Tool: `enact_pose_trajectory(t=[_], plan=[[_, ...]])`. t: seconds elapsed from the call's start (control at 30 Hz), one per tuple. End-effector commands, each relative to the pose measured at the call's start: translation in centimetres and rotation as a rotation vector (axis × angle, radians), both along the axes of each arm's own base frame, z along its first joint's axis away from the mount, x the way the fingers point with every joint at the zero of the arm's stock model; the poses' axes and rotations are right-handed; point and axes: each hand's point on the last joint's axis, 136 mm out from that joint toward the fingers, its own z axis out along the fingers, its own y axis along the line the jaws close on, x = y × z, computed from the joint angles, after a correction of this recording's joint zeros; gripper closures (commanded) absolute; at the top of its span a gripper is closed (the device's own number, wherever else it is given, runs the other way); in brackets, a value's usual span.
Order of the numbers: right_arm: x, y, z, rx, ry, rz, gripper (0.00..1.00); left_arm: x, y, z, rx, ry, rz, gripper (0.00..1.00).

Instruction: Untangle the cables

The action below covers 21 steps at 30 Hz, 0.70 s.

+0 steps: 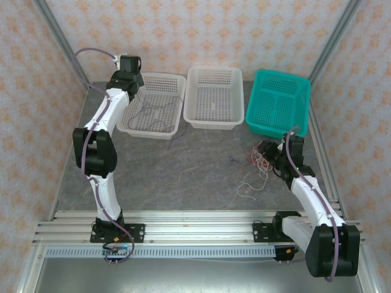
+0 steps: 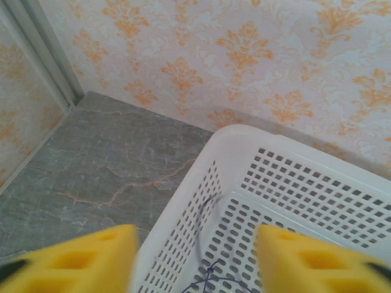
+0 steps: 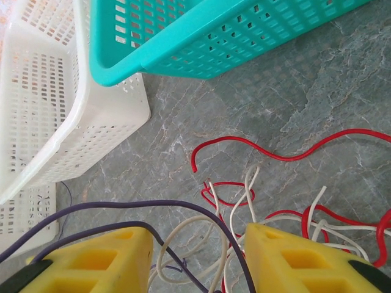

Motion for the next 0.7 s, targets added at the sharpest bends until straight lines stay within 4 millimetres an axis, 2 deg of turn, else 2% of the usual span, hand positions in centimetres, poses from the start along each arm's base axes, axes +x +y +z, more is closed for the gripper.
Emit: enact_pose_trajectory(t=[0.0, 0.1, 0.17, 0.27, 0.33, 0.43, 0.5, 0.57, 0.67], plan=[[-0.1, 0.2, 0.6, 0.009, -0.007, -0.002, 0.56, -1.5, -1.3, 5.3, 0.017, -0.02, -0.066, 0.27], [0.1, 0.1, 0.5, 0.013, -0.012, -0.011, 0.56, -3.7, -2.0, 7.2, -0.016, 0.018, -0.089, 0.25], [0.2, 0.1, 0.5, 0.017, -0.011, -0.014, 0.56, -5.6, -3.2, 8.4, -0.073, 0.019, -0.126, 0.26], [0.4, 0.1, 0.4, 0.018, -0.004, -0.014, 0.56, -9.2, -8.0, 8.4, -0.176, 0.015, -0.299, 0.29], [0.5, 0.2, 0.2, 0.018, 0.002, -0.011, 0.56, -12.8, -12.4, 7.5, -0.223, 0.024, -0.452, 0.33], [0.4, 0.1, 0.0, 0.017, 0.01, -0.013, 0.56, -18.4, -17.8, 4.4, -0.251, 0.067, -0.585, 0.35], [0.5, 0.1, -0.2, 0.017, 0.013, -0.014, 0.56, -21.4, -20.4, 1.8, -0.218, 0.1, -0.638, 0.35], [0.6, 0.1, -0.4, 0.021, 0.015, -0.016, 0.56, -23.6, -21.7, -1.0, -0.177, 0.144, -0.661, 0.35], [0.7, 0.3, -0.6, 0.03, 0.025, -0.013, 0.56, -25.0, -22.2, -5.8, -0.14, 0.205, -0.673, 0.35]])
